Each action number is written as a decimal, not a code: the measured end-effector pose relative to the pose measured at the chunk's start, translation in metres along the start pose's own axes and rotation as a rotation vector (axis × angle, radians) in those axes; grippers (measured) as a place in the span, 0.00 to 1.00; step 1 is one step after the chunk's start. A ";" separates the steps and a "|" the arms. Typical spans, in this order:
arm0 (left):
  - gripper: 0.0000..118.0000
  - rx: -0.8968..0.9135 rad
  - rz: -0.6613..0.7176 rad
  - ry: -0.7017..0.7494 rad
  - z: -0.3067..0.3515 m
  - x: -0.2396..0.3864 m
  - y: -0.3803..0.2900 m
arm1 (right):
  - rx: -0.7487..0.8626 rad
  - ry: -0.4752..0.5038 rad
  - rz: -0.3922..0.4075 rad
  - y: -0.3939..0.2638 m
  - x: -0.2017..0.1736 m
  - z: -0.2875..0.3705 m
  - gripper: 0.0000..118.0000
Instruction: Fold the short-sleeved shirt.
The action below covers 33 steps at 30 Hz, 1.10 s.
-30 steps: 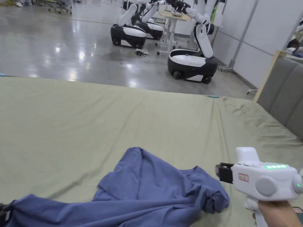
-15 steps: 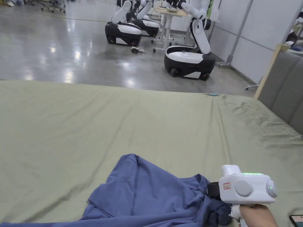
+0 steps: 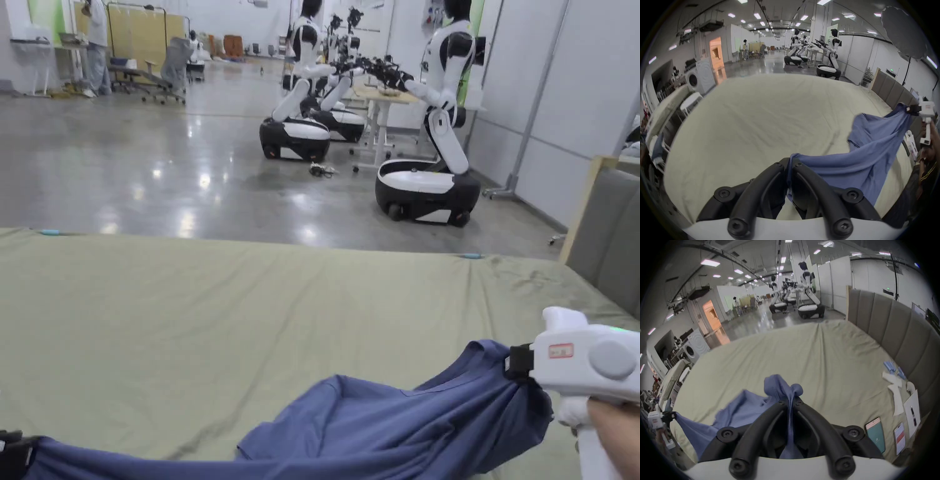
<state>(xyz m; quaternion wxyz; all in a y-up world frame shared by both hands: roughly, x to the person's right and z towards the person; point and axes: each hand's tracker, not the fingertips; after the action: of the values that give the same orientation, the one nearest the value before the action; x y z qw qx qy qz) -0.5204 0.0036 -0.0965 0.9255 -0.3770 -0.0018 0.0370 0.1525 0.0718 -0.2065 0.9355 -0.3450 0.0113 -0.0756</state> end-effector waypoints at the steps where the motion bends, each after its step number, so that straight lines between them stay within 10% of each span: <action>1: 0.04 0.022 -0.027 0.037 0.007 -0.001 0.011 | 0.016 0.006 0.005 0.010 -0.001 0.012 0.04; 18: 0.04 0.362 0.007 0.113 0.088 0.000 0.245 | 0.428 -0.041 0.113 0.205 -0.051 0.149 0.04; 33: 0.04 0.380 0.017 0.197 0.008 0.015 0.314 | 0.441 -0.119 0.104 0.229 -0.066 0.062 0.04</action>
<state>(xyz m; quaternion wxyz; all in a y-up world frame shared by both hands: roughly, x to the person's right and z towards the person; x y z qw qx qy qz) -0.5270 0.2343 -0.3099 0.9753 -0.1976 0.0988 0.0073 0.1229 0.2934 -0.3090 0.9899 -0.1350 -0.0427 -0.0075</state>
